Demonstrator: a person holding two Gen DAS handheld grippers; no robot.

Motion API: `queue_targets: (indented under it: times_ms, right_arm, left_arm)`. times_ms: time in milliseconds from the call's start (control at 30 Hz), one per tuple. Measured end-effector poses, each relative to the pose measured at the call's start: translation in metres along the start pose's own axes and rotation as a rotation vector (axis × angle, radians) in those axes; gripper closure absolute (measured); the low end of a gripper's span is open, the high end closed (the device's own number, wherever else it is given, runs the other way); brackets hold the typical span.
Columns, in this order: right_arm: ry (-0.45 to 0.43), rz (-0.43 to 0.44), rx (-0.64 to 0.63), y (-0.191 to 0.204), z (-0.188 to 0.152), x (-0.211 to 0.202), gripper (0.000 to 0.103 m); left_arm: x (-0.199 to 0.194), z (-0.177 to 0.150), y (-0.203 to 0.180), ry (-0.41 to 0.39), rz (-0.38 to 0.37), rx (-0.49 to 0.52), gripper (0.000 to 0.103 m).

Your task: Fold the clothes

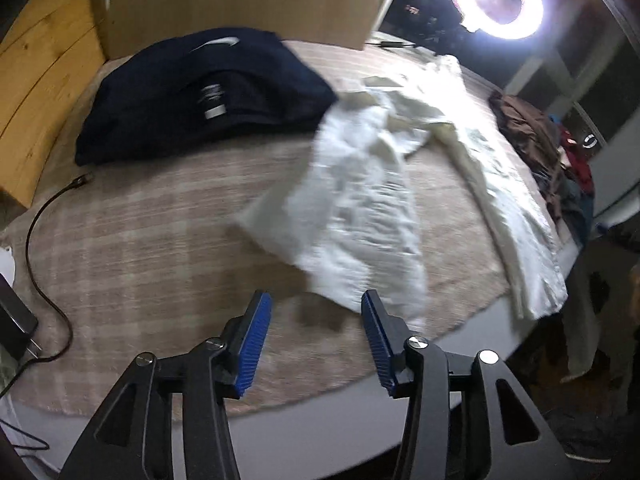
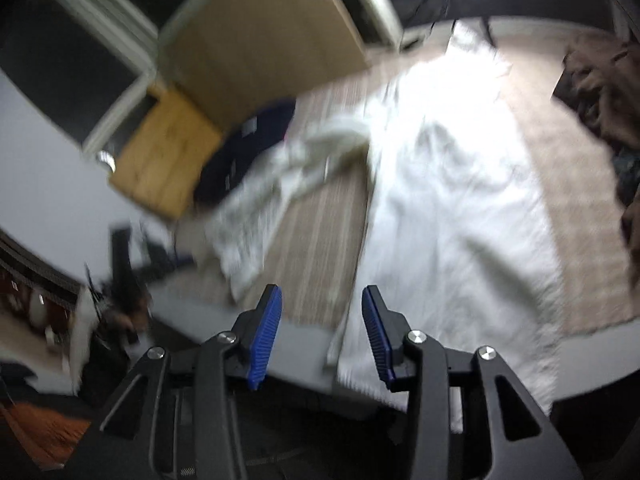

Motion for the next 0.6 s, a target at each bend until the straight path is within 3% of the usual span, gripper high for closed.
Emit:
queue_targets:
  times_ms: [33,67,200,400,467,533,600]
  right_arm:
    - [-0.011,-0.009,-0.012,0.003,0.011,-0.004,0.048]
    - [-0.014,-0.022,-0.026,0.004,0.020,-0.007,0.047]
    - [0.018,-0.097,-0.094,0.000,0.046,0.002,0.047]
    - [0.102,-0.222,-0.129,-0.049,0.067,0.048,0.047]
    - [0.152,-0.245,-0.140,-0.069,0.067,0.067,0.047]
    - [0.200,-0.256,-0.148,-0.088,0.066,0.084,0.047]
    - [0.237,-0.226,-0.142,-0.102,0.063,0.100,0.047]
  left_arm:
    - [0.006,0.003,0.003,0.000,0.005,0.001,0.056]
    - [0.010,0.006,0.004,0.000,0.006,0.004,0.056]
    - [0.033,0.020,-0.005,-0.003,0.050,0.041,0.054]
    - [0.048,0.047,-0.019,-0.067,0.115,0.038,0.053]
    - [0.049,0.054,-0.021,-0.089,0.153,0.038,0.060]
    - [0.049,0.060,-0.024,-0.079,0.169,0.030,0.090]
    - [0.046,0.066,-0.026,-0.067,0.182,0.035,0.094]
Point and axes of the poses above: each gripper's, at about its wrist camera, not at the fingertips, and x roughly the way its jaws point, y to its left, z to its top, the point moved 10 cm from there along x, roughly the way its jaws point, and after that the axes turned 11 degrees about z, right-handed, at the moved point
